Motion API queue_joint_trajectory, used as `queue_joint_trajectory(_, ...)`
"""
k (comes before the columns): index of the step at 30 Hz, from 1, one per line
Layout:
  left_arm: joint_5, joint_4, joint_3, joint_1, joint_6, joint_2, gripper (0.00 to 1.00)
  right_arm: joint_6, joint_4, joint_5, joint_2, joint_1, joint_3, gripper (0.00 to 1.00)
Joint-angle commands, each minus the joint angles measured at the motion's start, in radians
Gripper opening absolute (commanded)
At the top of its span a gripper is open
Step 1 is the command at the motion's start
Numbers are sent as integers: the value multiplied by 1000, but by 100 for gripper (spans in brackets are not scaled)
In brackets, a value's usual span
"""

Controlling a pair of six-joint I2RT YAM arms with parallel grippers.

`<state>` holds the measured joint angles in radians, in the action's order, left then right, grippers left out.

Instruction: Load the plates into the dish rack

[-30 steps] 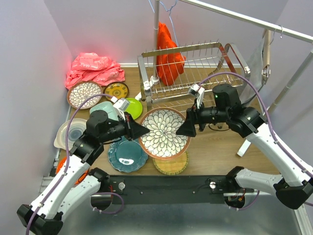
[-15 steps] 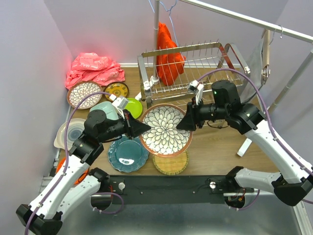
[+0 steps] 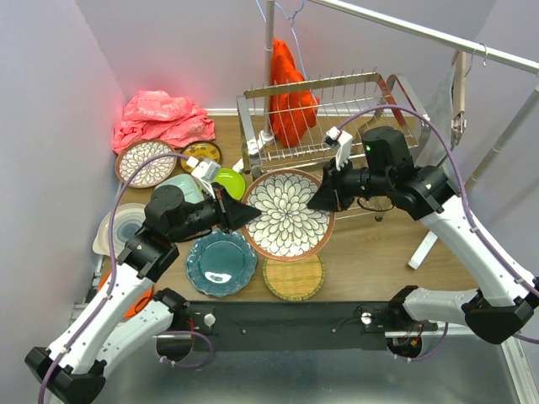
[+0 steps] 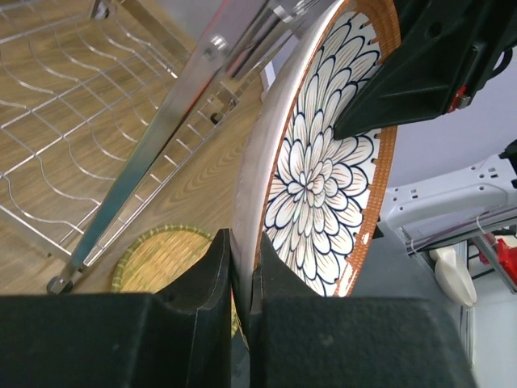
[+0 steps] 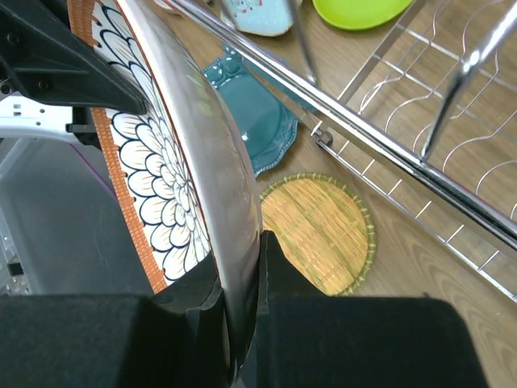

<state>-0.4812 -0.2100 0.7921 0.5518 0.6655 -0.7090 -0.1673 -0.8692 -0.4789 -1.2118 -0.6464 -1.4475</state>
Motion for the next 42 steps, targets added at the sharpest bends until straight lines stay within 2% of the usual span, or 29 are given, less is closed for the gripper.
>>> queue_joint_trajectory(1, -56, 147, 94, 5, 17, 28, 0, 118, -65, -112, 31, 4, -99, 0)
queue_joint_trajectory(3, -65, 147, 102, 8, 17, 28, 0, 135, -70, -127, 35, 5, -116, 1)
queue_joint_trajectory(4, -72, 149, 108, 8, 17, 25, 9, 150, -73, -133, 43, 5, -119, 1)
queue_joint_trajectory(6, -102, 156, 111, 10, 17, 20, 19, 157, -73, -151, 52, 5, -126, 1)
queue_joint_trajectory(7, -111, 159, 114, 10, 25, 19, 29, 158, -74, -159, 61, 7, -129, 1)
queue_joint_trajectory(9, -138, 176, 117, 10, 31, 11, 36, 193, -74, -174, 72, 5, -140, 1)
queue_joint_trajectory(10, -146, 181, 122, 10, 37, 9, 44, 202, -73, -176, 77, 5, -148, 1)
queue_joint_trajectory(16, -212, 205, 179, 10, 26, -26, 62, 227, -77, -187, 97, 4, -203, 1)
queue_joint_trajectory(19, -226, 219, 243, 10, -7, -43, 65, 267, -89, -164, 107, 5, -234, 0)
queue_joint_trajectory(22, -182, 169, 341, 10, -67, -55, 67, 330, -112, -104, 98, 5, -324, 0)
queue_joint_trajectory(24, -122, 112, 430, 8, -110, -63, 70, 373, -131, -66, 90, 8, -402, 0)
queue_joint_trajectory(26, -45, 63, 522, 8, -170, -69, 77, 399, -155, -46, 80, 11, -447, 0)
queue_joint_trajectory(32, 101, -81, 703, 8, -294, -119, 81, 407, -163, -20, 51, 44, -556, 0)
queue_joint_trajectory(36, 165, -98, 720, 8, -331, -124, 81, 413, -148, 83, -18, 51, -686, 0)
queue_joint_trajectory(42, 211, -19, 619, 8, -327, -73, 81, 391, -128, 170, -146, 54, -927, 0)
